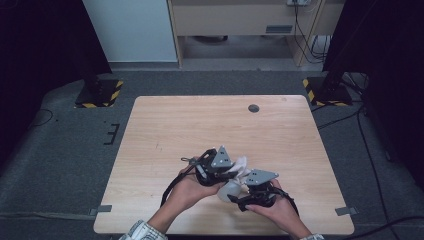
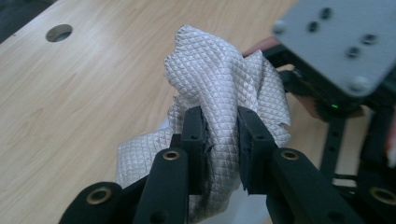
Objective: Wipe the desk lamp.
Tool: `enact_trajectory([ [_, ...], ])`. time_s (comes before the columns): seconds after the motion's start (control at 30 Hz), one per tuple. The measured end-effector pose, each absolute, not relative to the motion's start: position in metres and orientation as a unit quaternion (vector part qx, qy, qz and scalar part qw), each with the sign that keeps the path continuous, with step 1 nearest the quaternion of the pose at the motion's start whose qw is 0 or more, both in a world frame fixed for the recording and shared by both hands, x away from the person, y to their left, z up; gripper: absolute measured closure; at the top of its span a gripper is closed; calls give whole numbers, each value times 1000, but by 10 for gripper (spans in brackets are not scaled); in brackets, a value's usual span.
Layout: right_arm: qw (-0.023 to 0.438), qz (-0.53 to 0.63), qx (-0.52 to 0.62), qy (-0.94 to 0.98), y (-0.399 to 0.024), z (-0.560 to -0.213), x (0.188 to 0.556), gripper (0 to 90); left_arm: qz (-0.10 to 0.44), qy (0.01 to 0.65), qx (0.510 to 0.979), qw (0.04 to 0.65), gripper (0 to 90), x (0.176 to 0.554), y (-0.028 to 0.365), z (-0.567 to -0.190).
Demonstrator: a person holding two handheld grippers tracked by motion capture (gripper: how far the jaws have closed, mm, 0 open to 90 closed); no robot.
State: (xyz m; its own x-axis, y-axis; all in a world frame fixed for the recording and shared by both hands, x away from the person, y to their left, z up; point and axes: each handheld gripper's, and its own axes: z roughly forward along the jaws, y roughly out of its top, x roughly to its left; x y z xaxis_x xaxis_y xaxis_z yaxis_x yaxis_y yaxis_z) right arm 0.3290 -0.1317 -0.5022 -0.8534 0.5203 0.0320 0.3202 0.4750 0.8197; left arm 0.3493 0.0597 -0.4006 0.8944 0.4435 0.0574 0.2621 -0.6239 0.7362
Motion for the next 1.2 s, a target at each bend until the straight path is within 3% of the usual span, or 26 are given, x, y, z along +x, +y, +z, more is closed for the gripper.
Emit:
enact_trajectory([
  [0.43, 111, 449, 248, 851, -132, -501, 329, 157, 131, 229, 887, 379, 745, 359, 84, -402],
  [0.83, 109, 456, 252, 847, -134, -500, 330, 180, 121, 218, 891, 379, 745, 330, 104, -400],
  [1.03, 112, 455, 251, 847, -134, -500, 330, 181, 112, 192, 895, 386, 743, 315, 93, -396],
  [1.2, 112, 456, 251, 846, -134, -500, 329, 188, 108, 186, 896, 389, 742, 324, 73, -398],
])
